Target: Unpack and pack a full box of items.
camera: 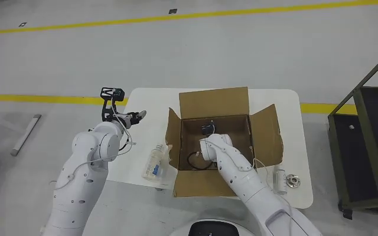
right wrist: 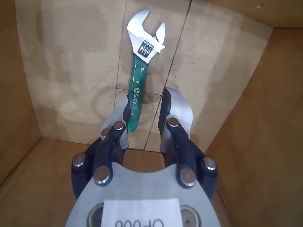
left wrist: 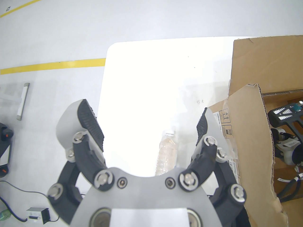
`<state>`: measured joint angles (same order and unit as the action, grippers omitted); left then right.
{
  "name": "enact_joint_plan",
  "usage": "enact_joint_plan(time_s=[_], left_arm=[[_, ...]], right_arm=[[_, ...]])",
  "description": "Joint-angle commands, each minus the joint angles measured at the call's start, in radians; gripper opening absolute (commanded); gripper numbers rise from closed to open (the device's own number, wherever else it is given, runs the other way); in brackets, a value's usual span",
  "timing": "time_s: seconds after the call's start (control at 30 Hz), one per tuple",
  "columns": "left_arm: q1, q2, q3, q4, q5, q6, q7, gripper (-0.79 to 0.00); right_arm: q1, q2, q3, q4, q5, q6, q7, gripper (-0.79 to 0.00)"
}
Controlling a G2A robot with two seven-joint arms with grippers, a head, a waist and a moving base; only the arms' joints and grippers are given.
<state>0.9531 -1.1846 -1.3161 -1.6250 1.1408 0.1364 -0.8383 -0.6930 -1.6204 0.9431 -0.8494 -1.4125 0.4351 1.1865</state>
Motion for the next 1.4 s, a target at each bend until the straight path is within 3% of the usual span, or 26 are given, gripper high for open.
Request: enact_joint_plan(time_s=[0.0,0.4,0.7,0.87,0.93,0.97,1.0,1.37], left_arm=[[0.000,0.000,0.000,0.000,0.000,0.000,0.000,0.000],[0.000,0.000,0.000,0.000,0.000,0.000,0.000,0.000],[0.000,0.000,0.000,0.000,0.000,0.000,0.000,0.000],[0.000,0.000,0.000,0.000,0.000,0.000,0.000,0.000],[0.000,0.000,0.000,0.000,0.000,0.000,0.000,0.000],[0.000,0.000,0.000,0.000,0.000,0.000,0.000,0.000],[0.000,0.000,0.000,0.000,0.000,0.000,0.000,0.000],[0.000,0.000,0.000,0.000,0.000,0.000,0.000,0.000]], right_arm=[[0.002,-0.005,0.005,0.013,0.013,0.024,-0.019,-0.477],[0.013,-0.030,0.015,0.083,0.056,0.085,-0.089,-0.462],[0.040,-0.044,0.028,0.158,0.084,0.075,-0.130,-0.514],[0.059,-0.051,0.030,0.202,0.096,0.063,-0.141,-0.576],[0.065,-0.055,0.030,0.214,0.103,0.056,-0.149,-0.634],[0.067,-0.057,0.029,0.219,0.105,0.054,-0.152,-0.736],[0.070,-0.059,0.029,0.224,0.107,0.054,-0.154,-0.785],[0.084,-0.066,0.035,0.217,0.111,0.030,-0.173,-0.785]])
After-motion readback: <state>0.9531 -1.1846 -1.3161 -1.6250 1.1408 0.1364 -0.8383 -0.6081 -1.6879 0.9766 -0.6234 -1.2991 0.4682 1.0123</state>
